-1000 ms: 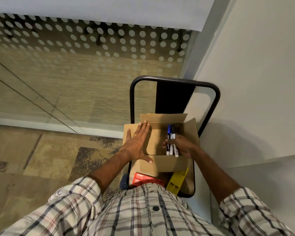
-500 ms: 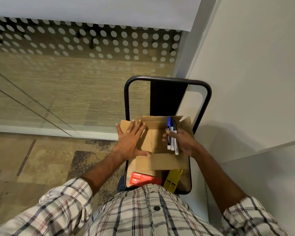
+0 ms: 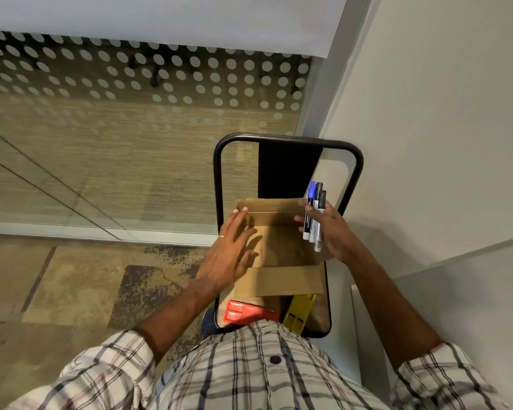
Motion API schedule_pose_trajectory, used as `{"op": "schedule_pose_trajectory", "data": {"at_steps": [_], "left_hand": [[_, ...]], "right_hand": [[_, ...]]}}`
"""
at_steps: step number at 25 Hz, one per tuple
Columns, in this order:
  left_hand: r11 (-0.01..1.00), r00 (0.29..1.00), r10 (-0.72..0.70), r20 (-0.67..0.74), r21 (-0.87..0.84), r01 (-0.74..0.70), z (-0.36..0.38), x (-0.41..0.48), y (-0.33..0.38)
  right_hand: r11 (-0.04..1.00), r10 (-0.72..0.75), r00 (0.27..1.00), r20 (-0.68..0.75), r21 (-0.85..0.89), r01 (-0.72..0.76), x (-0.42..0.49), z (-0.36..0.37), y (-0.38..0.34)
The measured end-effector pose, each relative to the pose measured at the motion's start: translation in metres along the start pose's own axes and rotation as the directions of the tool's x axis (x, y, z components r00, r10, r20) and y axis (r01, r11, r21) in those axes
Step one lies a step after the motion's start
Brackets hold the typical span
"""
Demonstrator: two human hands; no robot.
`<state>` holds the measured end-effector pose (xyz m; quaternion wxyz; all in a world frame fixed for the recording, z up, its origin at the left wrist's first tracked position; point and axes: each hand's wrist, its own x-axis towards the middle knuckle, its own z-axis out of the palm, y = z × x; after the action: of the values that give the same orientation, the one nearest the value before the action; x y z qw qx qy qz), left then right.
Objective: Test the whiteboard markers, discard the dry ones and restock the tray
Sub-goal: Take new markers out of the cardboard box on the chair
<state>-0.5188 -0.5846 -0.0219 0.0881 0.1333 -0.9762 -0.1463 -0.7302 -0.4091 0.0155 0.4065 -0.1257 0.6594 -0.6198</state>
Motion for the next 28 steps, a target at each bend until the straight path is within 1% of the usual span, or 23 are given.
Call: {"op": "schedule_pose_trajectory", "data": {"at_steps": [2, 4, 7, 8, 10, 12, 15, 18, 20, 22, 23, 25, 26, 27, 28], "left_hand": [[0.997, 0.997, 0.053, 0.048, -0.056, -0.050, 0.001, -0.006, 0.009], [0.991, 0.987, 0.077, 0.139, -0.119, -0.061, 0.006, -0.009, 0.015], [0.976, 0.962, 0.041, 0.269, -0.216, 0.019, 0.008, -0.010, 0.015], [0.977, 0.957, 0.027, 0.289, -0.211, 0.036, 0.009, -0.010, 0.013], [0.979, 0.956, 0.006, 0.293, -0.196, 0.054, 0.008, -0.008, 0.008], [0.971, 0.964, -0.020, 0.264, -0.224, 0.081, 0.003, 0.001, 0.005], [0.962, 0.971, -0.082, 0.226, -0.238, 0.137, -0.003, 0.021, -0.002], [0.963, 0.965, -0.115, 0.235, -0.212, 0.167, -0.004, 0.035, -0.012], [0.972, 0.965, -0.122, 0.233, -0.168, 0.164, -0.005, 0.040, -0.018], [0.977, 0.967, -0.149, 0.208, -0.122, 0.177, -0.006, 0.044, -0.021], [0.979, 0.971, -0.158, 0.178, -0.101, 0.177, -0.007, 0.046, -0.022], [0.984, 0.983, -0.155, 0.095, -0.074, 0.162, -0.011, 0.050, -0.022], [0.986, 0.988, -0.144, 0.060, -0.075, 0.148, -0.011, 0.049, -0.022], [0.989, 0.992, -0.123, 0.041, -0.081, 0.126, -0.012, 0.047, -0.022], [0.991, 0.995, -0.091, 0.036, -0.094, 0.094, -0.011, 0.042, -0.023]], "right_hand": [[0.999, -0.002, 1.000, -0.016, -0.043, 0.001, 0.006, 0.001, -0.005], [0.990, 0.002, 0.997, -0.080, -0.140, -0.014, 0.010, 0.001, -0.010], [0.921, -0.027, 0.974, -0.224, -0.384, -0.063, 0.007, -0.004, -0.018], [0.902, -0.041, 0.967, -0.250, -0.426, -0.072, 0.004, -0.007, -0.019], [0.879, -0.057, 0.964, -0.259, -0.470, -0.074, 0.000, -0.012, -0.022], [0.874, -0.059, 0.956, -0.288, -0.478, -0.090, -0.003, -0.013, -0.022], [0.884, -0.062, 0.918, -0.391, -0.449, -0.131, -0.009, -0.011, -0.020], [0.945, 0.016, 0.890, -0.456, -0.283, -0.162, -0.016, -0.005, -0.016], [0.965, 0.045, 0.894, -0.445, -0.212, -0.154, -0.021, 0.002, -0.012], [0.971, 0.104, 0.916, -0.388, -0.158, -0.177, -0.022, 0.008, -0.002], [0.970, 0.154, 0.923, -0.352, -0.122, -0.208, -0.022, 0.012, 0.005], [0.955, 0.227, 0.921, -0.317, -0.114, -0.275, -0.023, 0.017, 0.019], [0.948, 0.227, 0.918, -0.327, -0.142, -0.285, -0.024, 0.020, 0.026], [0.947, 0.188, 0.918, -0.350, -0.183, -0.263, -0.027, 0.022, 0.030], [0.952, 0.116, 0.916, -0.384, -0.221, -0.213, -0.030, 0.024, 0.033]]}}
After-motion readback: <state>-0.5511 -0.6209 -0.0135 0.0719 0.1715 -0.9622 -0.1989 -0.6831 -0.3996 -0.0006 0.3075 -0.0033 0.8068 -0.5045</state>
